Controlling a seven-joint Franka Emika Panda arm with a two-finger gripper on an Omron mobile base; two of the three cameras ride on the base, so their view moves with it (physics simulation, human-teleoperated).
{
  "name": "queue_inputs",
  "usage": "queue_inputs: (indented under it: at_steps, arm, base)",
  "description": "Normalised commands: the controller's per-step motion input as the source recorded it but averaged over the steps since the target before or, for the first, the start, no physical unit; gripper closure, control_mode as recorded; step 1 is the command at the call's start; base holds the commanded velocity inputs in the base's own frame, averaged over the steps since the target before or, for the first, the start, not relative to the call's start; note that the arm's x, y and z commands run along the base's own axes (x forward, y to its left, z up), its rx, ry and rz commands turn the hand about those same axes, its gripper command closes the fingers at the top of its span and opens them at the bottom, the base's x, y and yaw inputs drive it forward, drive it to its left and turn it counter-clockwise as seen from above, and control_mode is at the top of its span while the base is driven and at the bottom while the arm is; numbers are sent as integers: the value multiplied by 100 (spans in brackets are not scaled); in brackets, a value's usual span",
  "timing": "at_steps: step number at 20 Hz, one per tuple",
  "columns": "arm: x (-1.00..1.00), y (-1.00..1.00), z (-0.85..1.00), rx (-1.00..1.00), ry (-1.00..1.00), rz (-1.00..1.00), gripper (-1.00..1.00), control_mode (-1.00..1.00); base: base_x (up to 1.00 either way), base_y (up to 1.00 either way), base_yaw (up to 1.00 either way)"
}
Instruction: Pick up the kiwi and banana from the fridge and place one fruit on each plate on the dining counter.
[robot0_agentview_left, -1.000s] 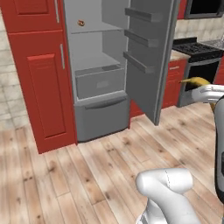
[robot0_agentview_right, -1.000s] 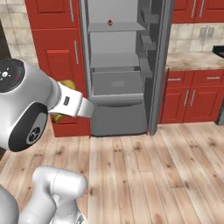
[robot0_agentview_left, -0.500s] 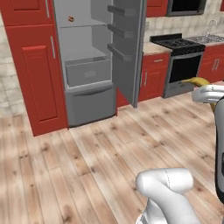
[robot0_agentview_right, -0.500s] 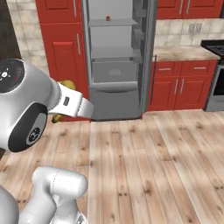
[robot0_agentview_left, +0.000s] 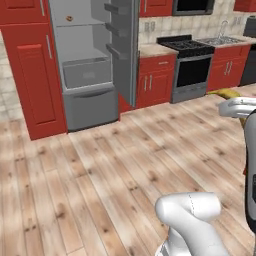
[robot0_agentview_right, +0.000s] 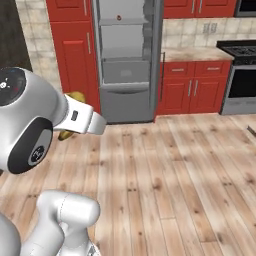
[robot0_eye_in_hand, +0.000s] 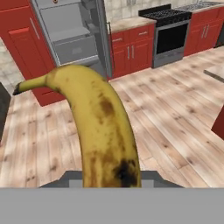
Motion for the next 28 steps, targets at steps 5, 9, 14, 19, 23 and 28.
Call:
queue_inputs:
  at_steps: [5,9,14,19,23,28]
  arm:
    - [0,0,0,0,0,0,100,100]
    - [0,0,0,0,0,0,100,100]
    - [0,0,0,0,0,0,100,100]
    - [0,0,0,0,0,0,100,100]
    - [0,0,0,0,0,0,100,100]
    - [0,0,0,0,0,0,100,100]
  base:
    - [-88,-88,0]
    - [-70,-99,0]
    - [-68,-100,-1]
    - [-65,-100,-1]
    - [-37,-100,-2]
    - [-19,-100,0]
